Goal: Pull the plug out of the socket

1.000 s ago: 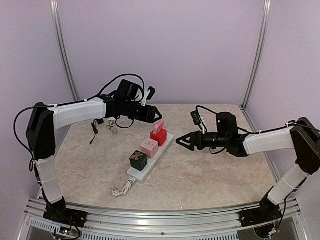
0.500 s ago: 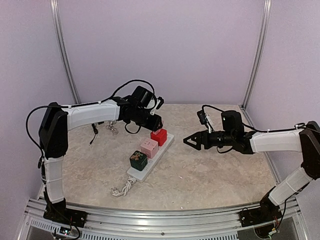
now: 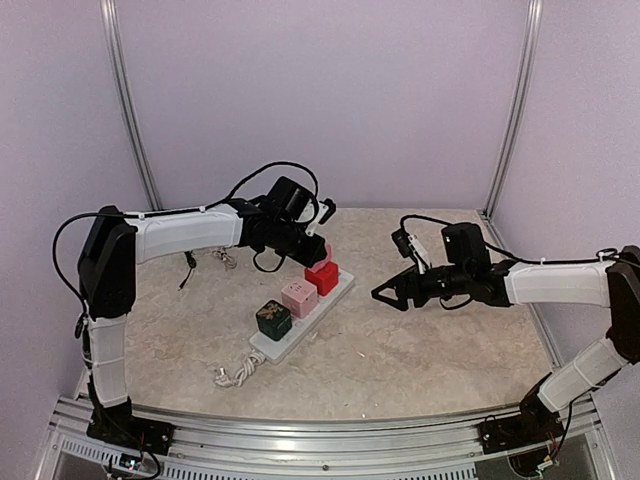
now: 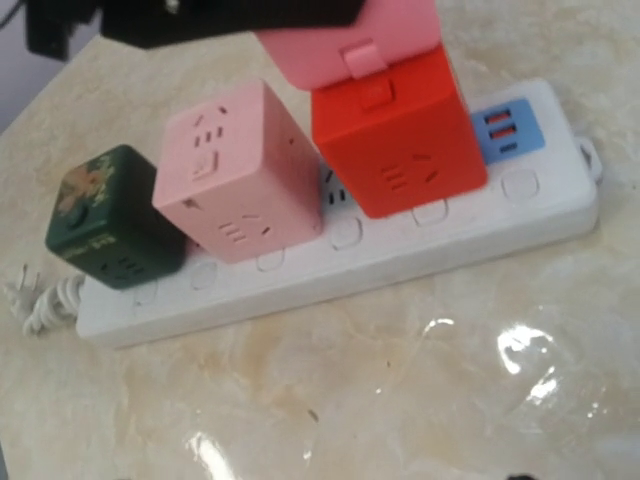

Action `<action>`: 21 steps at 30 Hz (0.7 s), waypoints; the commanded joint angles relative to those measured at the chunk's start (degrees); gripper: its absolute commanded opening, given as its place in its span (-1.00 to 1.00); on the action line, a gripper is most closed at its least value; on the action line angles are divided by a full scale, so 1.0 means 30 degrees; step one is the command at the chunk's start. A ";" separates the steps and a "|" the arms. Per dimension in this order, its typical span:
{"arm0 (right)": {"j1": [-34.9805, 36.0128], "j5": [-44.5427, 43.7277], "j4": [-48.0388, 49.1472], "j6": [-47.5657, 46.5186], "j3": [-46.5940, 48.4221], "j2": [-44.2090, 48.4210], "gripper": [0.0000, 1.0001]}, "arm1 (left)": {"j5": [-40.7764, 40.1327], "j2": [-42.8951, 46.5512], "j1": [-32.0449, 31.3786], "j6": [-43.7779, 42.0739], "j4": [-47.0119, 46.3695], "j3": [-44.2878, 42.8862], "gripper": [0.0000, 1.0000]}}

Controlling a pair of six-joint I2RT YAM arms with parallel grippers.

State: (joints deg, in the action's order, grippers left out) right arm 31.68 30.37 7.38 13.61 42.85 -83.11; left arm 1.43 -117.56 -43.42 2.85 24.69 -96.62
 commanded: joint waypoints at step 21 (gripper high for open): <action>0.0590 0.1212 0.7261 0.6148 -0.1743 -0.2670 0.39 | 0.2680 0.2724 -0.2774 -0.4441 0.0386 0.4097 -1.00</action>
State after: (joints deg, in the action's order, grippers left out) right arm 32.23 33.58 23.07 26.41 36.49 -87.42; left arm 9.93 -109.23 -50.26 -9.30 22.59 -84.99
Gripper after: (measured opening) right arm 0.710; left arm 0.170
